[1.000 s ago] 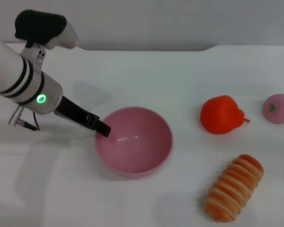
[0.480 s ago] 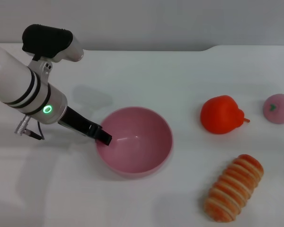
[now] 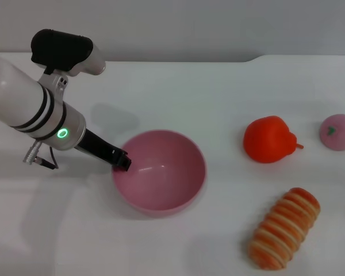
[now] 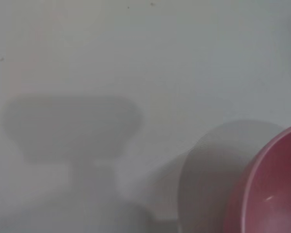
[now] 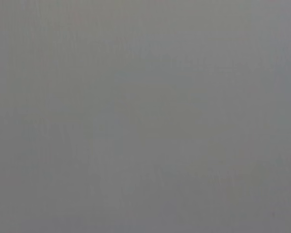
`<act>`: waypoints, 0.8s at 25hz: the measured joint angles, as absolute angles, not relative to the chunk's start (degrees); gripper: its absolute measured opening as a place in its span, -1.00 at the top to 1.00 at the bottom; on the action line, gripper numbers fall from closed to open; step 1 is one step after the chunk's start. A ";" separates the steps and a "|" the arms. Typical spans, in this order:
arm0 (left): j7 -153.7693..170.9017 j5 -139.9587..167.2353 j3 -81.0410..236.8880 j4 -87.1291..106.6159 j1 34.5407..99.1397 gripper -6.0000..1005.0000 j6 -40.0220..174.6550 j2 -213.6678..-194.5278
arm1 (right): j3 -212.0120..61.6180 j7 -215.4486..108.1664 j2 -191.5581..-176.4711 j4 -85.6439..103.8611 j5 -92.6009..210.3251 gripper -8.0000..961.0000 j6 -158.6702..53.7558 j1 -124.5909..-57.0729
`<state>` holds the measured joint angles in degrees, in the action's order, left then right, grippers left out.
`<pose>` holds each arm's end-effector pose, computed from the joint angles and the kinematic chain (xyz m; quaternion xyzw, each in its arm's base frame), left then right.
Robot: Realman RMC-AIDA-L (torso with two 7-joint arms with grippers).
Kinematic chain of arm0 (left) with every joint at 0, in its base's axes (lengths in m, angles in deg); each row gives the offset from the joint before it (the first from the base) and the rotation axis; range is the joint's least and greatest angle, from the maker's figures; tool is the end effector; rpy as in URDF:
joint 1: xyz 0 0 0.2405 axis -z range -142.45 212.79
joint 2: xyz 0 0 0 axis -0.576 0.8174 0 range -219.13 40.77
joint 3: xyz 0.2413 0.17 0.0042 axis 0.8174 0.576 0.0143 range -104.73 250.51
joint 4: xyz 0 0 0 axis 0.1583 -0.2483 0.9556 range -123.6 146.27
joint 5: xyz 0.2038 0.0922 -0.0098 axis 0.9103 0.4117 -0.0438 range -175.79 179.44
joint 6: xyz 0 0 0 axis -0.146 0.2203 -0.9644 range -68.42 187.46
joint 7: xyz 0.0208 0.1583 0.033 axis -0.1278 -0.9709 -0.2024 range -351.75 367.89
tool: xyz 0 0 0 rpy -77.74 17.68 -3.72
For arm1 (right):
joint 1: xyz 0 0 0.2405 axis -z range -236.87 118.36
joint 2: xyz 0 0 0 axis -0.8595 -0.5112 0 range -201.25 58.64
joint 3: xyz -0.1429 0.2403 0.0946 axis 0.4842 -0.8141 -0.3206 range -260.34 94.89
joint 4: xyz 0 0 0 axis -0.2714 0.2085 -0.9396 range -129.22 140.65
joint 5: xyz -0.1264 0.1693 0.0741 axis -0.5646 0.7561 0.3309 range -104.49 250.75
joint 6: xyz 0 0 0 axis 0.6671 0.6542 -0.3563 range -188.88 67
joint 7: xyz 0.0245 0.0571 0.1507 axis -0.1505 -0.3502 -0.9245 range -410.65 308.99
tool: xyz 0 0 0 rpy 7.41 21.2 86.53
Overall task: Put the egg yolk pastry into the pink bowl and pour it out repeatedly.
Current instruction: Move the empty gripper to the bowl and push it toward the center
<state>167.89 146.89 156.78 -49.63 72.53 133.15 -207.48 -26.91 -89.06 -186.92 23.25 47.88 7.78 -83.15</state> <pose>-0.2396 0.4122 -0.0768 -0.8614 -0.4476 0.1363 0.1978 0.3714 0.4001 0.0753 -0.6148 0.2426 0.4410 0.6072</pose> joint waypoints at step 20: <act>167.42 146.95 156.49 -49.41 73.19 0.92 132.76 -207.14 | -26.72 -120.29 -181.41 33.11 35.30 -0.39 13.72 -81.60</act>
